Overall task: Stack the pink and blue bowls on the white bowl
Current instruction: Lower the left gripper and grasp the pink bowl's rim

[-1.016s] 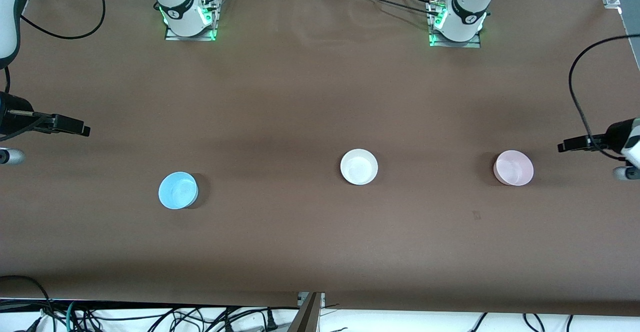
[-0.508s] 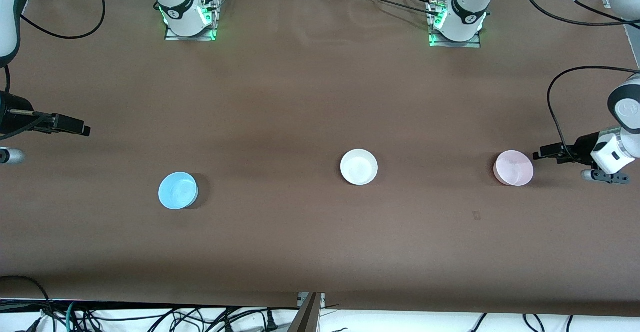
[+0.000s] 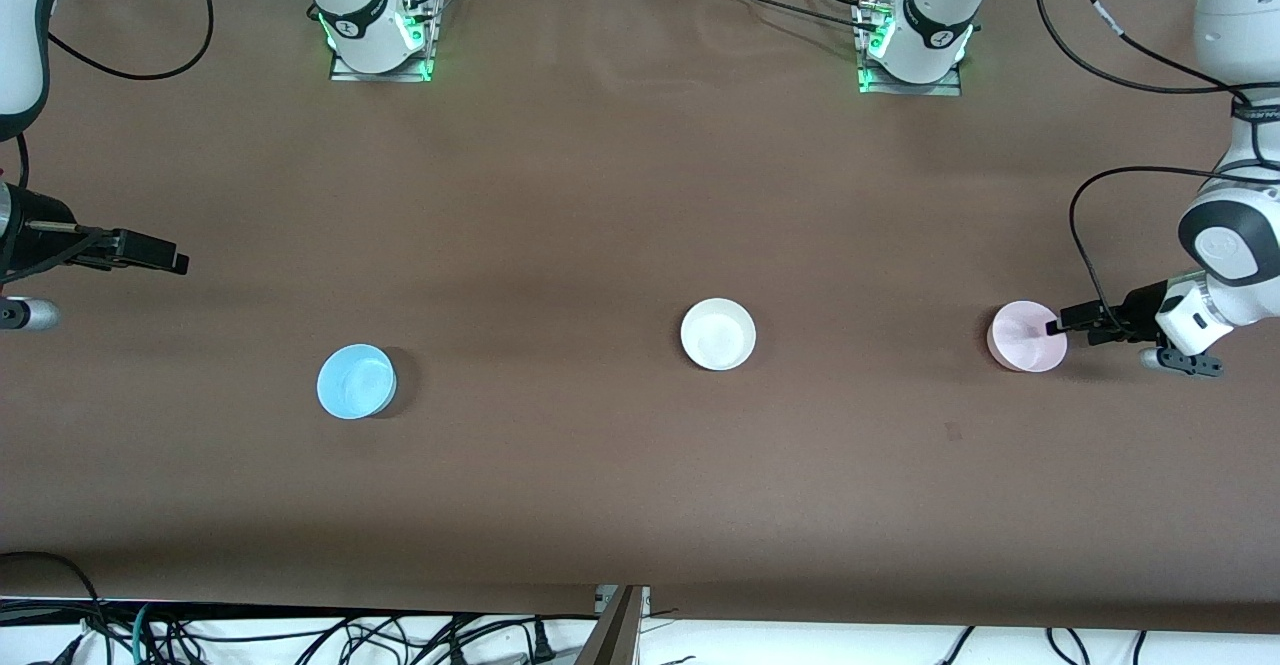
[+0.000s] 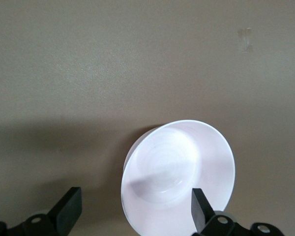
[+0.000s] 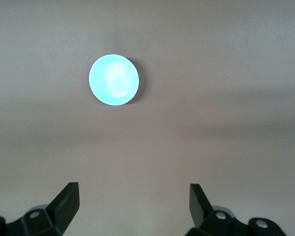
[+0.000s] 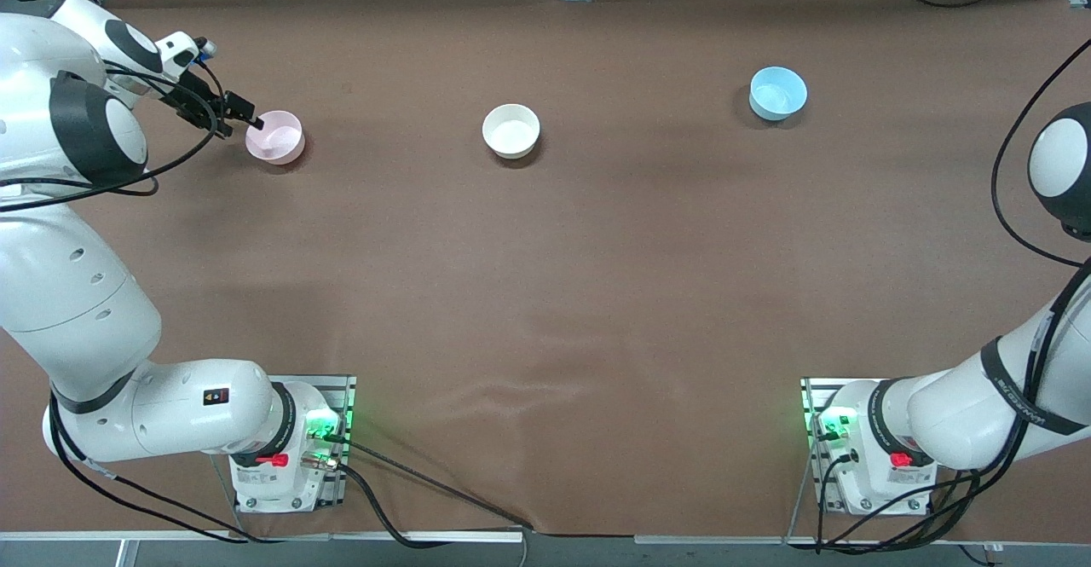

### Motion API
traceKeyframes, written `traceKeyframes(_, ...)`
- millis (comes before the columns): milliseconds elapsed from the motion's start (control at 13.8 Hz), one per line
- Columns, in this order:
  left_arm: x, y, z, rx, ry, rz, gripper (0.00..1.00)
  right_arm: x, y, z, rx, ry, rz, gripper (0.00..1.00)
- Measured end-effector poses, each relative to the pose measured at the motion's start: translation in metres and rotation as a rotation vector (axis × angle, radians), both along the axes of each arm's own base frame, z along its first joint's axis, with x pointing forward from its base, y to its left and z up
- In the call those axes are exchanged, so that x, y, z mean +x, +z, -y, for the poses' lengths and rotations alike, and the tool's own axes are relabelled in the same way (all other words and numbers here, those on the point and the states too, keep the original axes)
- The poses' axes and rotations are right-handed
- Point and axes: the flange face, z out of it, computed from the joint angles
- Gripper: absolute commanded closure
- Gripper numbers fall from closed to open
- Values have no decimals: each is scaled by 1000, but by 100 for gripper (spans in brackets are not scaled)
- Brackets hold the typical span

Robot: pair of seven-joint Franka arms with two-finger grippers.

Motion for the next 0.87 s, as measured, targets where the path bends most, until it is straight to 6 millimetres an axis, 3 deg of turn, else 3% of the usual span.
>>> traceKeyframes(363,-1,-11,0,-15,21,1,89,1,-2,18,42,-13,7,2)
traceKeyframes(435,-1,-11,0,-15,22,1,100,0,0,23,47,-20,10,2)
traceKeyframes(653,0,-10,-1,-13,24,4,100,-1,2,29,48,-7,11,2)
traceKeyframes(871,12,6,2,-18,38,17,100,-3,10,20,26,-6,19,2)
